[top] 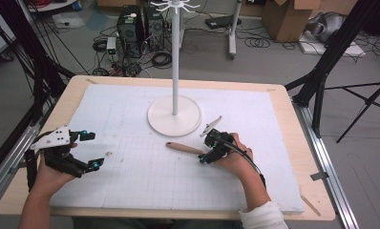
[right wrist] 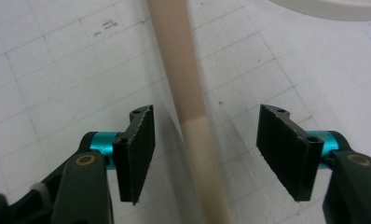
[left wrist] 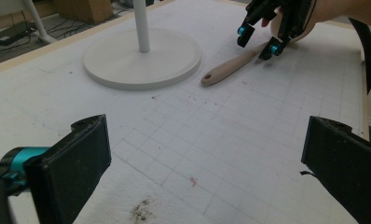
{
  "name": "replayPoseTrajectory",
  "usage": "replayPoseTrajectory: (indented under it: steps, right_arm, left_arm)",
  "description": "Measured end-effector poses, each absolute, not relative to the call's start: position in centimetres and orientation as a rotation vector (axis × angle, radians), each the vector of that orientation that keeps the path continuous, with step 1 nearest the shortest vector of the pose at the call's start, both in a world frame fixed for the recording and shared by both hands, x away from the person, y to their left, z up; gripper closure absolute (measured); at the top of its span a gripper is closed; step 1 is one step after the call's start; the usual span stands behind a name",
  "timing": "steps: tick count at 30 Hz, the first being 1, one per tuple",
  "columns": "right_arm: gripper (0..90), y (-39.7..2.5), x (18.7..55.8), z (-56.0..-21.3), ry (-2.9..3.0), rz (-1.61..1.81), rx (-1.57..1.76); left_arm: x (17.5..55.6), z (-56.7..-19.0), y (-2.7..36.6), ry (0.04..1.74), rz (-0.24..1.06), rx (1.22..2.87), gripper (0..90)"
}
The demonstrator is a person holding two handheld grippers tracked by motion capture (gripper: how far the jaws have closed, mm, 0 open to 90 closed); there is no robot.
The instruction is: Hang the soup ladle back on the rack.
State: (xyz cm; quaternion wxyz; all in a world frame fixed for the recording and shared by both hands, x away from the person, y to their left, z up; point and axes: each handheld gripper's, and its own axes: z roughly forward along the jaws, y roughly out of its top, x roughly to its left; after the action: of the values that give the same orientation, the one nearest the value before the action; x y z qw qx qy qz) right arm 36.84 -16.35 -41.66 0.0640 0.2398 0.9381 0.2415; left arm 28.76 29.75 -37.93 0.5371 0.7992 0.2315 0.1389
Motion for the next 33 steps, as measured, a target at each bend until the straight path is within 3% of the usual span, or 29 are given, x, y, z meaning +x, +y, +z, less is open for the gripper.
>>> replayPoseTrajectory:
  steps: [7,19,27,33]
  right_arm:
    - [47.5,-16.5,37.1,-41.8,2.869,0.692,0.737]
    - [55.4,-15.3,37.5,-41.3,2.926,0.565,0.68]
    - [71.0,-14.9,37.7,-41.1,2.967,0.551,0.653]
    - [73.2,-14.9,37.7,-41.1,2.963,0.558,0.649]
  left_arm:
    - [28.8,-38.0,29.7,0.55,0.331,1.906,1.7]
    - [28.8,-37.9,29.7,0.551,0.333,1.906,1.7]
    - [28.7,-37.8,29.7,0.547,0.335,1.905,1.7]
    - [28.7,-37.8,29.7,0.548,0.332,1.903,1.7]
